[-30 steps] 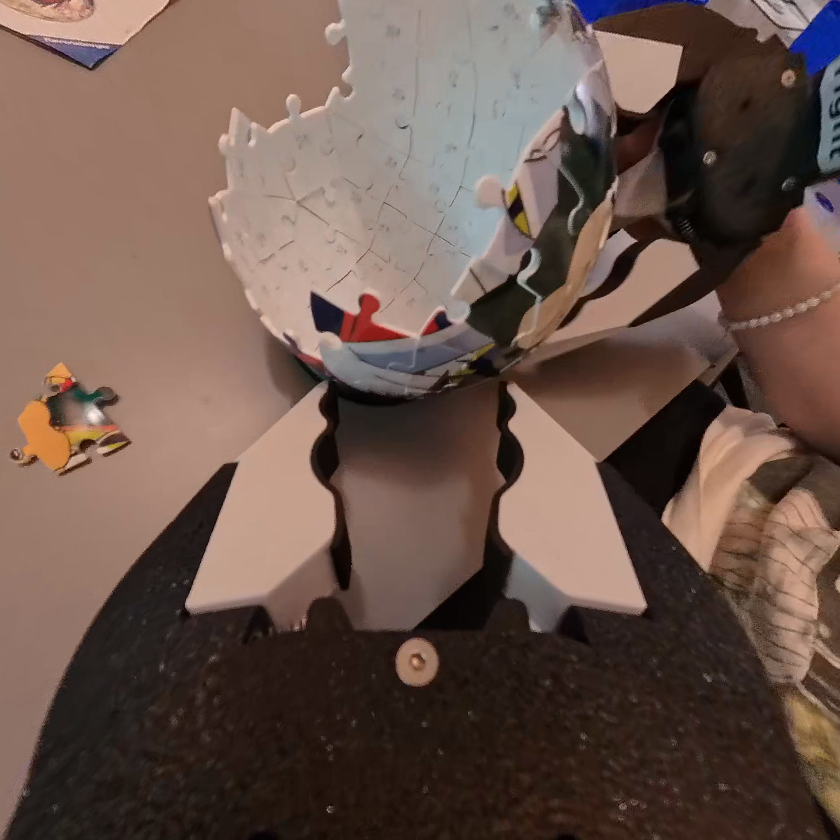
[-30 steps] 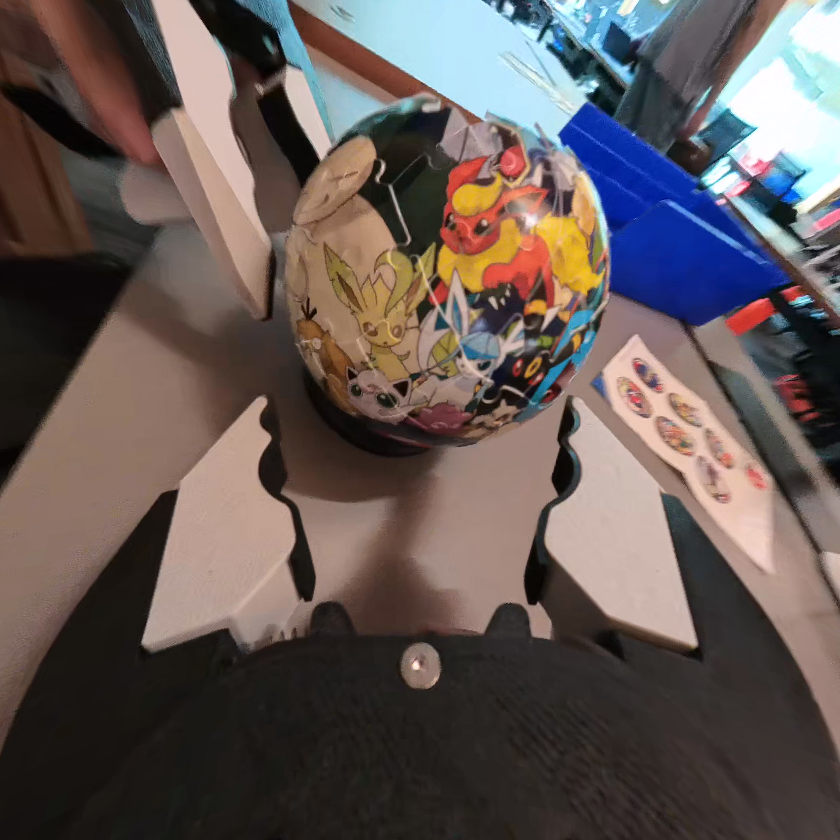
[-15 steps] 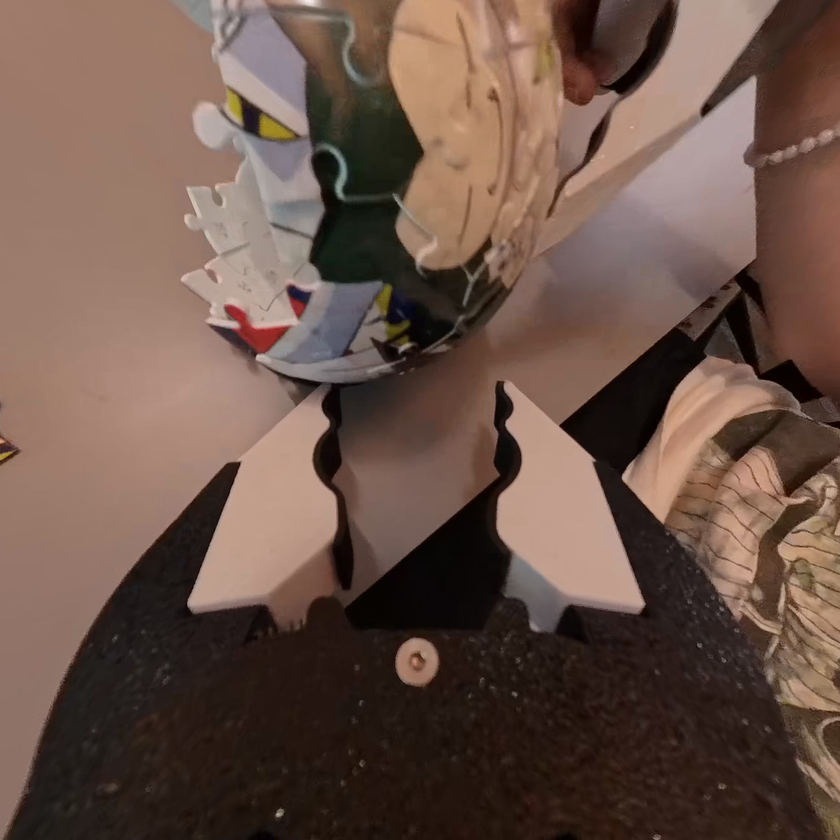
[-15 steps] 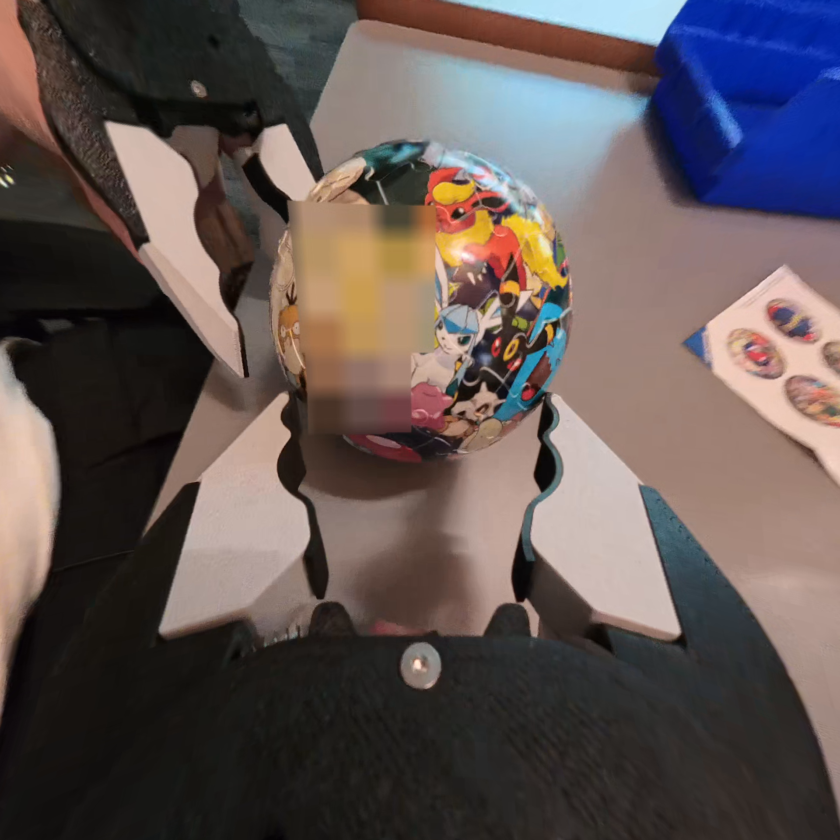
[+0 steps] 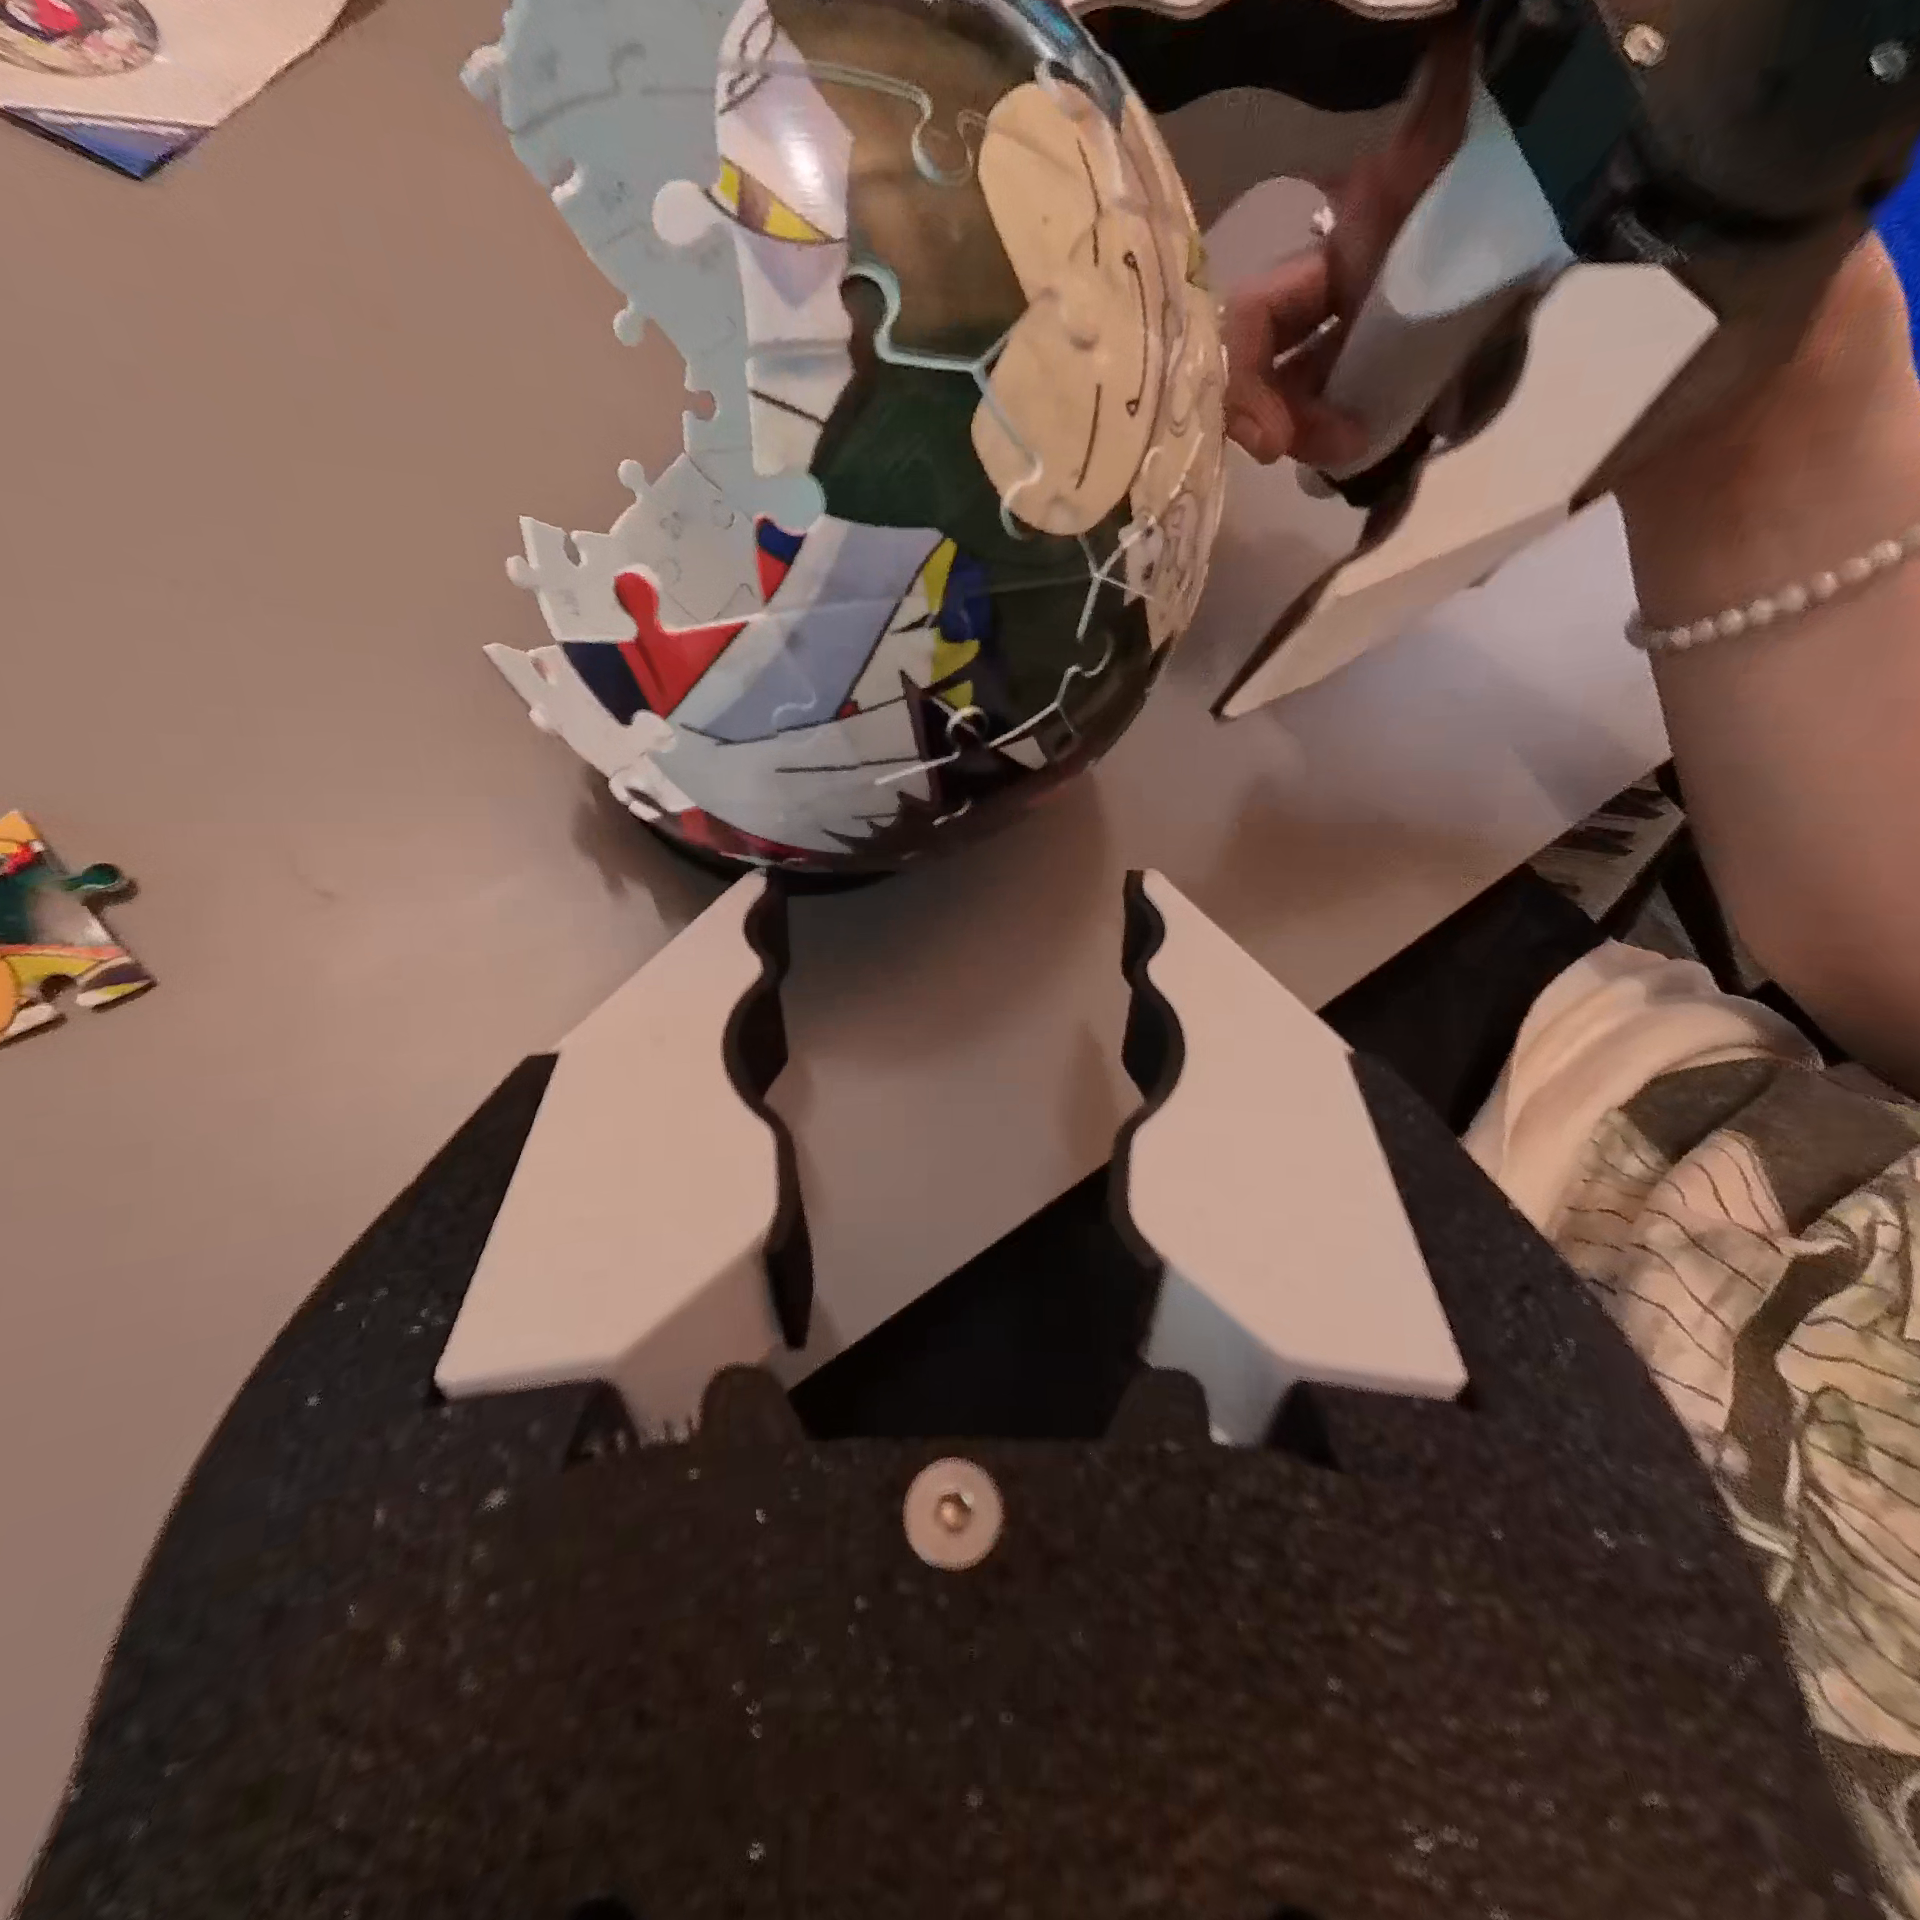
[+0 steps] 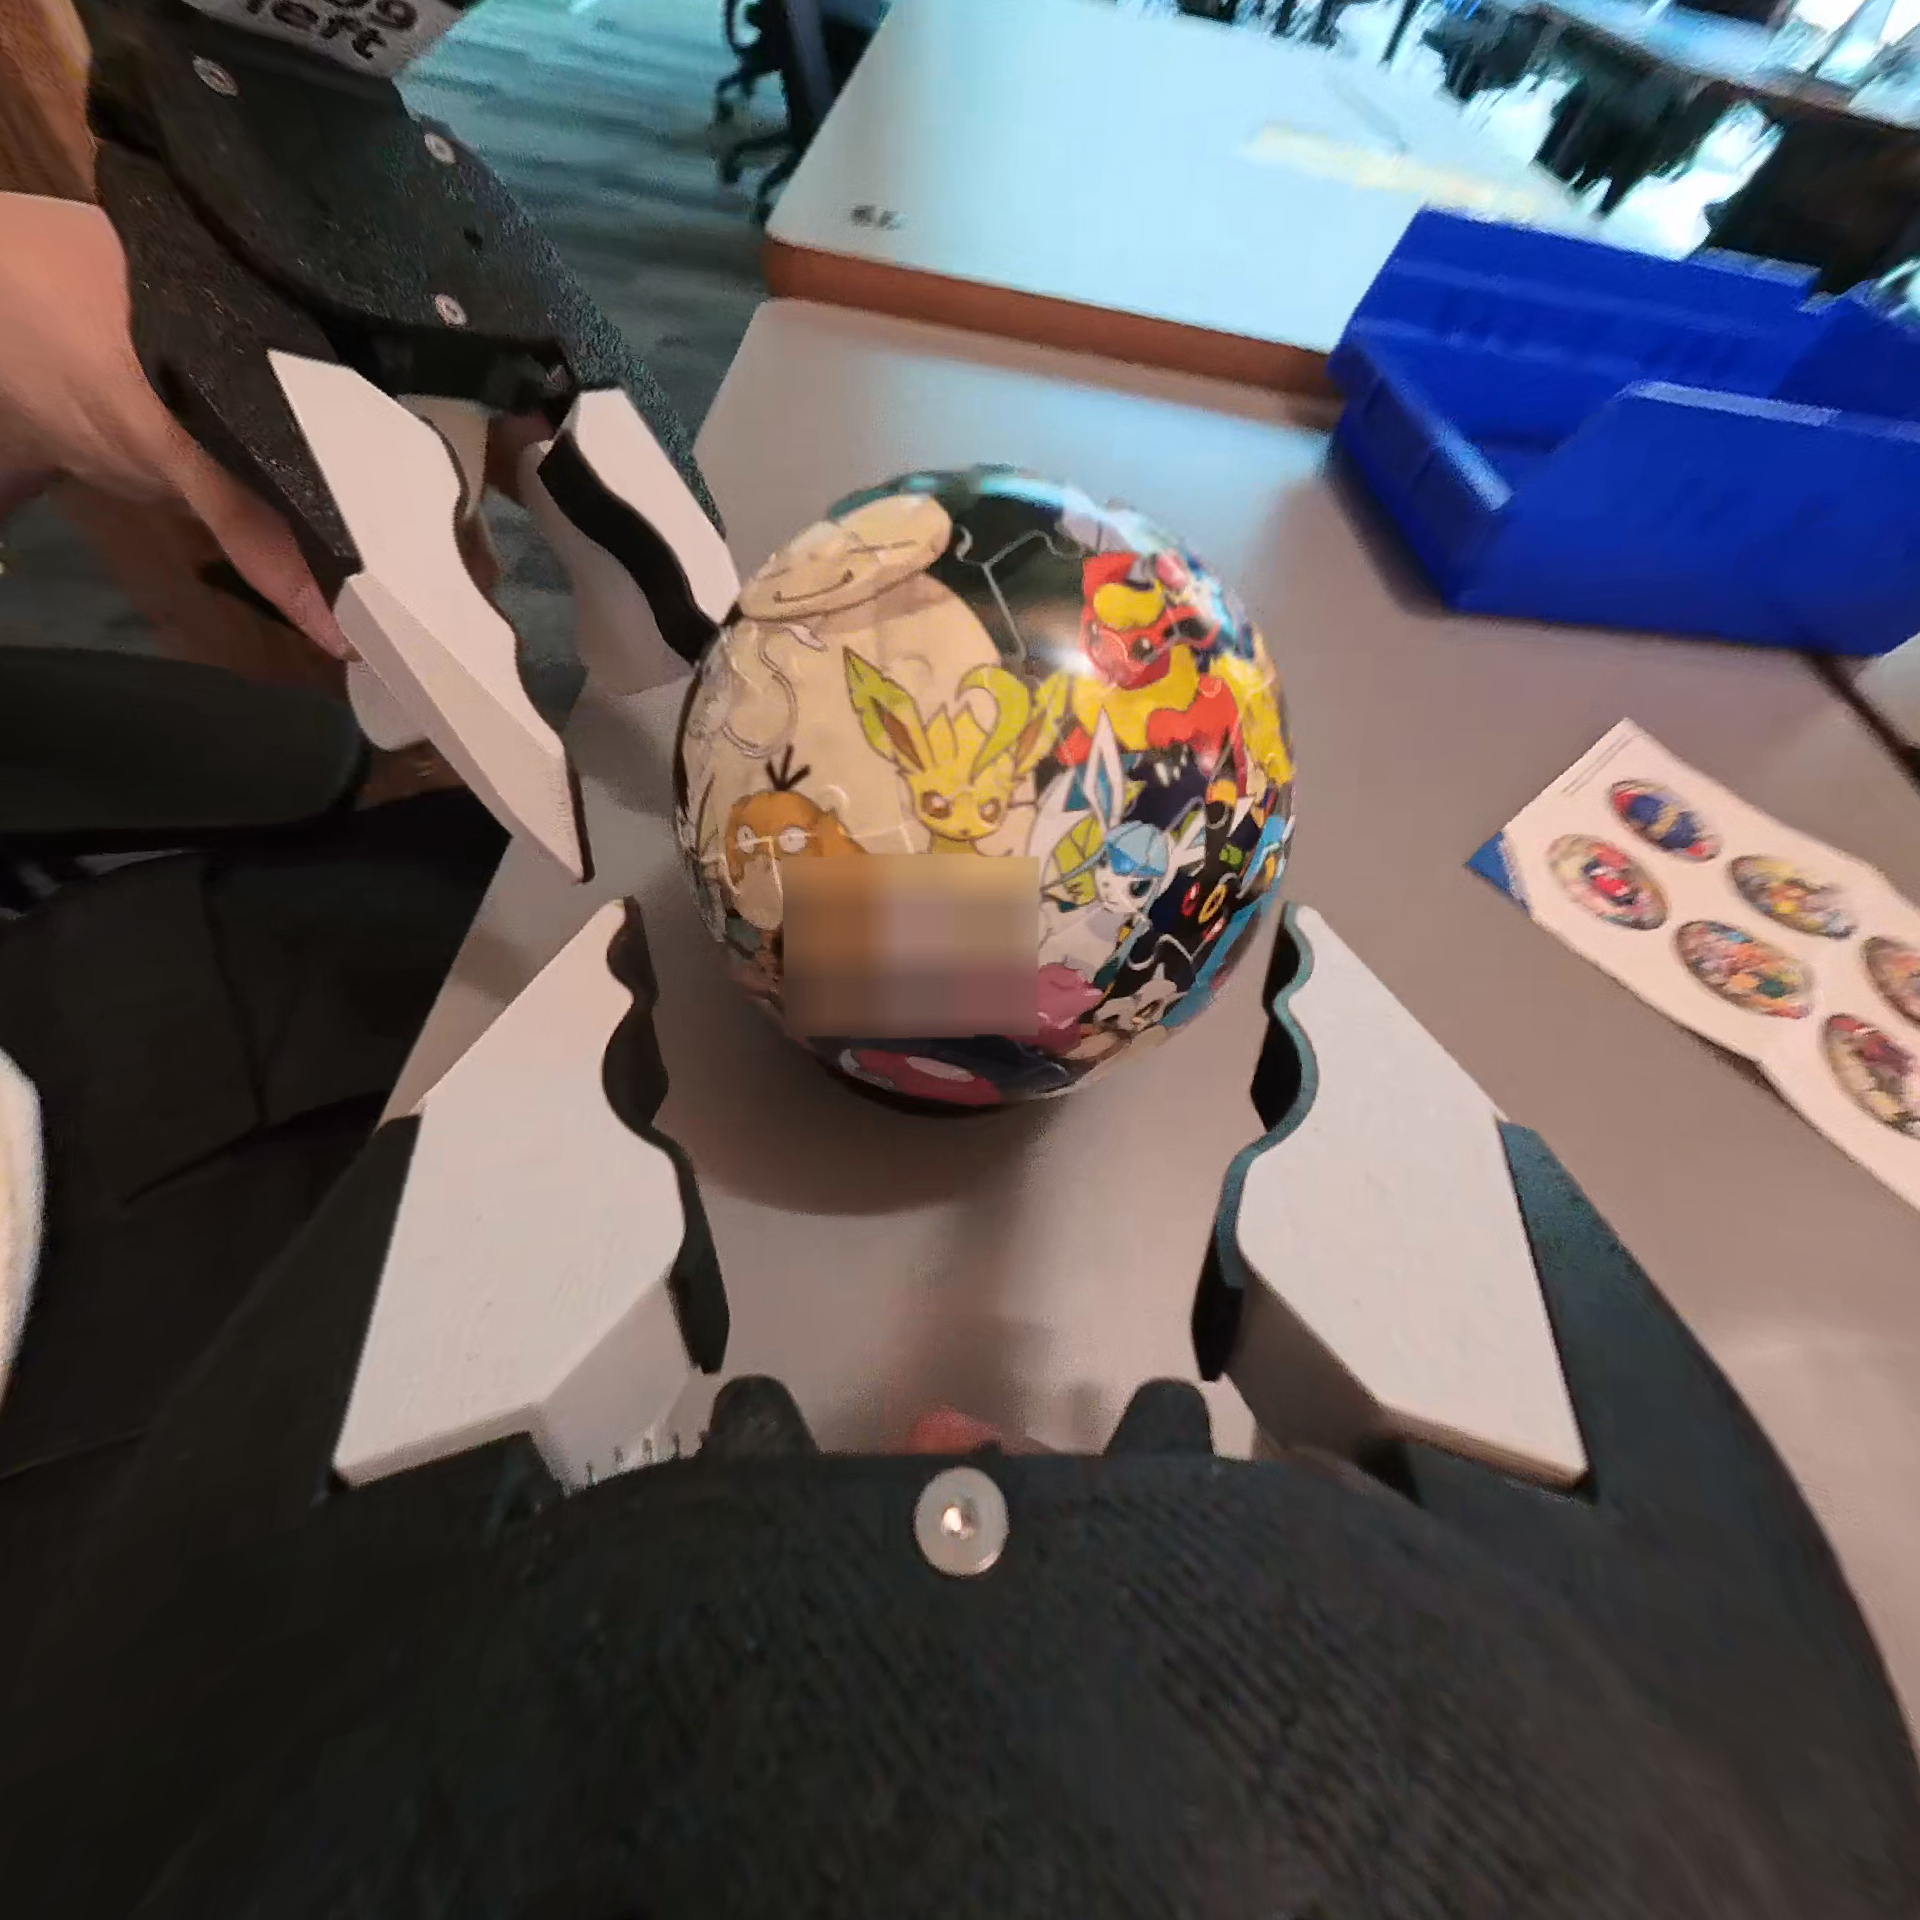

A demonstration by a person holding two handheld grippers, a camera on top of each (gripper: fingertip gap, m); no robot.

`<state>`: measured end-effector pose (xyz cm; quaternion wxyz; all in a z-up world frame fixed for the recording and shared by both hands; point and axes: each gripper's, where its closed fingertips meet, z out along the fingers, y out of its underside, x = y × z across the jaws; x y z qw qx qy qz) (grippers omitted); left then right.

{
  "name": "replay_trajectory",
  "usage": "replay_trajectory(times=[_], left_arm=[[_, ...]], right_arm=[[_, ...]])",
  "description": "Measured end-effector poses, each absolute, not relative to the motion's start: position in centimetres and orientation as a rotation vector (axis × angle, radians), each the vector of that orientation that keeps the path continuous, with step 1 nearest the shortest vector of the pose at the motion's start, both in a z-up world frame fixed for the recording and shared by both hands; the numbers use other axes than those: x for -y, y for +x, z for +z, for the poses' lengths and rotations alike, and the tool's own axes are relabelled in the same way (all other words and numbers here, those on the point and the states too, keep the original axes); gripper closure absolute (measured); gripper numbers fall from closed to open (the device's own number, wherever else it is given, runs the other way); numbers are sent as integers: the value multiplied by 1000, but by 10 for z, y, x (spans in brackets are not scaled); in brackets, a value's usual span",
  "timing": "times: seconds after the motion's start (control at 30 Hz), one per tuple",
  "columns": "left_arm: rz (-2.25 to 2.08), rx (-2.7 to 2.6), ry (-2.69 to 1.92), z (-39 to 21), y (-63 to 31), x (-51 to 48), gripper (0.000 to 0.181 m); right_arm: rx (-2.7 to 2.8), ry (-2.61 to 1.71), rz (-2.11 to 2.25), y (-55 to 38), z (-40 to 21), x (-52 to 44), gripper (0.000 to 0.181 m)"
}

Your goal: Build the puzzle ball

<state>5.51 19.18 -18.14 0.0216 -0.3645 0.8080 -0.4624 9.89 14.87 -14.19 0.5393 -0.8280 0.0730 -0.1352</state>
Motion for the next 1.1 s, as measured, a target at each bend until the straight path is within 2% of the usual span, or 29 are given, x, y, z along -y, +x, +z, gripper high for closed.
replay_trajectory(times=[0.23,0.4,0.9,1.1], left_arm=[[-1416,-2254,-1134,-165,69,-205,119],[-1417,-2185,-1137,-167,70,-198,117],[-1564,-2243,-1133,-160,44,-167,111],[-1596,-2240,-1104,-159,41,-165,112]], right_arm=[[-206,-1886,-721,97,-149,-151,51],[-149,-1879,-869,106,-154,-156,67],[-167,-1933,-306,100,-136,-134,71],[-128,-1800,-328,102,-122,-137,73]])
